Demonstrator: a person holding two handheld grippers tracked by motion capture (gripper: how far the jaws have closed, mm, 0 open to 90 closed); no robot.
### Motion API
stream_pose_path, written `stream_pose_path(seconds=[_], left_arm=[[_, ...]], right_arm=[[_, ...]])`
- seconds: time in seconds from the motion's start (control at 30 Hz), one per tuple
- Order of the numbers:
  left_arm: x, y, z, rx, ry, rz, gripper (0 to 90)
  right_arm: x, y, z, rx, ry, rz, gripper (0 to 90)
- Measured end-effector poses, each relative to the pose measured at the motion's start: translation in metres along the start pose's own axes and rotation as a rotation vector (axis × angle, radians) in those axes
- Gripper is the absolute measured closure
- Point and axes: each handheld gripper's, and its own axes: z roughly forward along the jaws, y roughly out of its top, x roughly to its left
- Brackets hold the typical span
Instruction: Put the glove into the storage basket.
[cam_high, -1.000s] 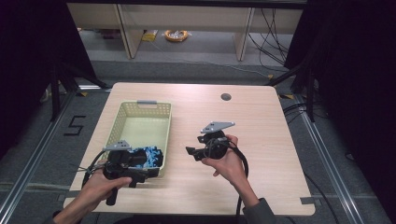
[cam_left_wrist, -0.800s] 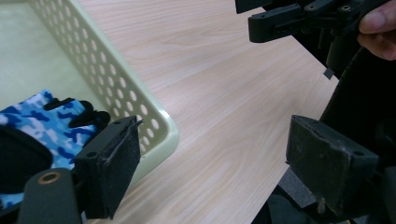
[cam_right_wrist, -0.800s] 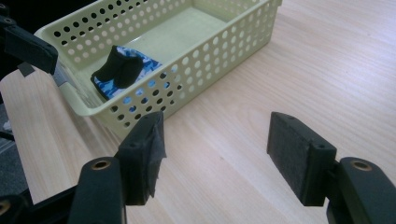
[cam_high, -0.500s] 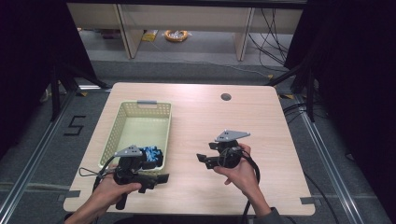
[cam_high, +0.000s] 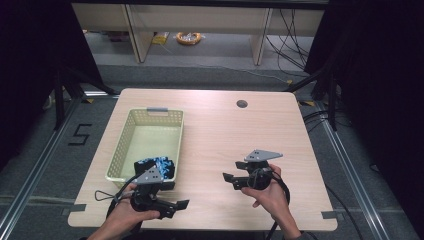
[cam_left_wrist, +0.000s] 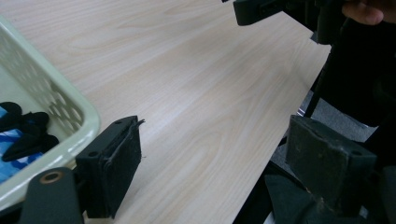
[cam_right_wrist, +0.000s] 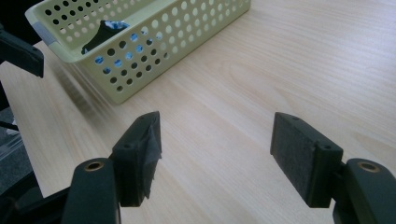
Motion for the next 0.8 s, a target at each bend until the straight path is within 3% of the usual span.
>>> stream_pose_path(seconds=[0.07, 0.1, 0.23, 0.3, 0.37, 0.4, 0.43, 0.5, 0.6, 0.63, 0.7, 0.8], left_arm=[[-0.003, -0.003, 0.001, 0.007, 0.019, 0.010, 18.2], [-0.004, -0.005, 0.002, 0.003, 0.020, 0.036, 18.2], [-0.006, -0.012, 0.005, 0.013, 0.014, 0.046, 18.5], [-0.008, -0.014, 0.006, 0.019, 0.024, 0.039, 18.4], [-0.007, -0.018, 0.007, 0.023, 0.013, 0.064, 18.5], [-0.008, -0.020, 0.007, 0.024, 0.019, 0.044, 18.4], [-0.007, -0.022, 0.007, 0.030, 0.019, 0.065, 18.5], [-0.007, -0.026, 0.007, 0.028, 0.013, 0.061, 18.5], [-0.008, -0.033, 0.008, 0.041, 0.021, 0.052, 18.5], [-0.008, -0.035, 0.008, 0.038, 0.019, 0.063, 18.5], [-0.008, -0.040, 0.009, 0.042, 0.020, 0.086, 18.5], [-0.009, -0.044, 0.009, 0.050, 0.022, 0.070, 18.5]], right_arm=[[-0.004, -0.002, 0.001, -0.021, 0.015, -0.054, 34.3], [0.000, -0.005, -0.001, -0.015, 0.004, -0.002, 34.0], [0.001, -0.009, -0.001, -0.024, 0.017, -0.033, 33.4], [0.003, -0.010, -0.003, -0.008, -0.002, -0.023, 33.4], [0.003, -0.013, -0.002, -0.019, 0.015, -0.034, 33.1], [0.004, -0.015, -0.003, -0.012, 0.007, -0.037, 33.1], [0.006, -0.019, -0.002, -0.009, 0.015, -0.025, 32.8], [0.009, -0.021, -0.002, -0.005, 0.021, -0.008, 32.6], [0.009, -0.027, -0.001, 0.007, 0.020, -0.028, 31.9], [0.011, -0.029, -0.002, 0.018, 0.012, -0.012, 31.8], [0.013, -0.036, -0.002, 0.013, 0.020, -0.029, 30.8], [0.015, -0.042, -0.002, 0.022, 0.022, -0.029, 29.9]])
